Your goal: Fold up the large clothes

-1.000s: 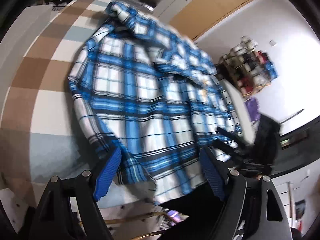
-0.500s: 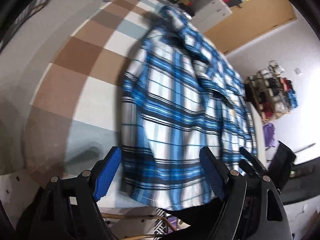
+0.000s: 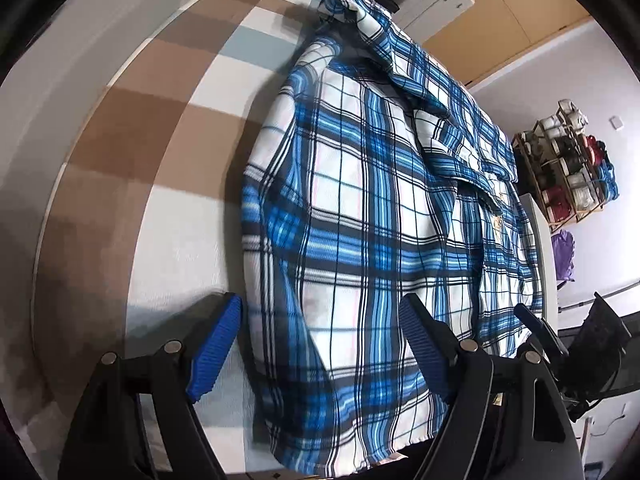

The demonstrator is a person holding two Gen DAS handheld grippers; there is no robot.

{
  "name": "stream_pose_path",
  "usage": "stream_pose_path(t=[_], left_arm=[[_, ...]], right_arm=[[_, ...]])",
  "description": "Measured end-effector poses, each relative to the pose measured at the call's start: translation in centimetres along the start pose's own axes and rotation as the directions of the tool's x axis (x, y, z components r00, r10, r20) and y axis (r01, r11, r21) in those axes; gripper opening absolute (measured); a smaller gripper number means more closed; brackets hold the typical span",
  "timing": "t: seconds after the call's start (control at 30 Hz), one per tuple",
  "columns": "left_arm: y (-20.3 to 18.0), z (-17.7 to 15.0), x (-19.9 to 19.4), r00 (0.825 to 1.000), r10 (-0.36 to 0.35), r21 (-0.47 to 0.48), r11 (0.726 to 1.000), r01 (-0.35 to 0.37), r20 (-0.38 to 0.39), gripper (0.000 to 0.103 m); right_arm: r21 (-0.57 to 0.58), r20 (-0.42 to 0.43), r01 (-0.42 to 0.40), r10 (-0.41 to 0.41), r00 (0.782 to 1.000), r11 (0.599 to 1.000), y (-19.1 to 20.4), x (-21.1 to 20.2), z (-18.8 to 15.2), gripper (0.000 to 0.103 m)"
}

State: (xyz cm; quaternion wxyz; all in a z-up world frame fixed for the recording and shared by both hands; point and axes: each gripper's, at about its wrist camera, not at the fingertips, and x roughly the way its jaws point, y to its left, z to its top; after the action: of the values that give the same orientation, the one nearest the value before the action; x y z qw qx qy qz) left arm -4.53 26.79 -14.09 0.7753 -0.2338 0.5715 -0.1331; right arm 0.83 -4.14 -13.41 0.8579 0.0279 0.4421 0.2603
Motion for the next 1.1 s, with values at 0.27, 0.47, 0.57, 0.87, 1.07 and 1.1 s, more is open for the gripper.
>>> stream_pose_path(t=[0.27,0.47,0.57,0.87,1.07,1.1], left_arm=[[-1.3,-0.3,-0.5,0.985,-0.173,0.052,0.983,0.174,-0.023,0.077],[-4.4,-1.1,-2.2,0.957,-0.290,0.205,0.937,0.284,-0.003,0.077],[-5.4,-0.8,-0.6,0.963,-0.266,0.232,0.935,0.270,-0.047,0.077],[-2.3,-0.3,0.5,0.988,-0.141,0.092,0.985,0.146,-0.066,0.077],[-1.8,-2.2,0.1,0.994,-0.037,0.097,0.994,0.047,-0.102,0.077],[-1.9,-2.5,0.3,0.994,-0.017,0.104,0.994,0.028,-0.109,0.077]], right_arm=[[-0.009,0.000,-0.013,0.013,1.000,1.000,0.3,-0.1,0.0,0.103],[-0.019,-0.005,-0.019,0.019,1.000,1.000,0.5,0.1,0.0,0.103],[-0.021,-0.010,-0.019,0.019,1.000,1.000,0.6,0.2,0.0,0.103],[0.002,-0.007,-0.015,0.015,1.000,1.000,0.0,0.1,0.0,0.103],[-0.018,-0.006,-0.024,0.023,1.000,1.000,0.6,0.0,0.0,0.103],[-0.022,-0.006,-0.024,0.024,1.000,0.999,0.7,0.0,0.0,0.103]])
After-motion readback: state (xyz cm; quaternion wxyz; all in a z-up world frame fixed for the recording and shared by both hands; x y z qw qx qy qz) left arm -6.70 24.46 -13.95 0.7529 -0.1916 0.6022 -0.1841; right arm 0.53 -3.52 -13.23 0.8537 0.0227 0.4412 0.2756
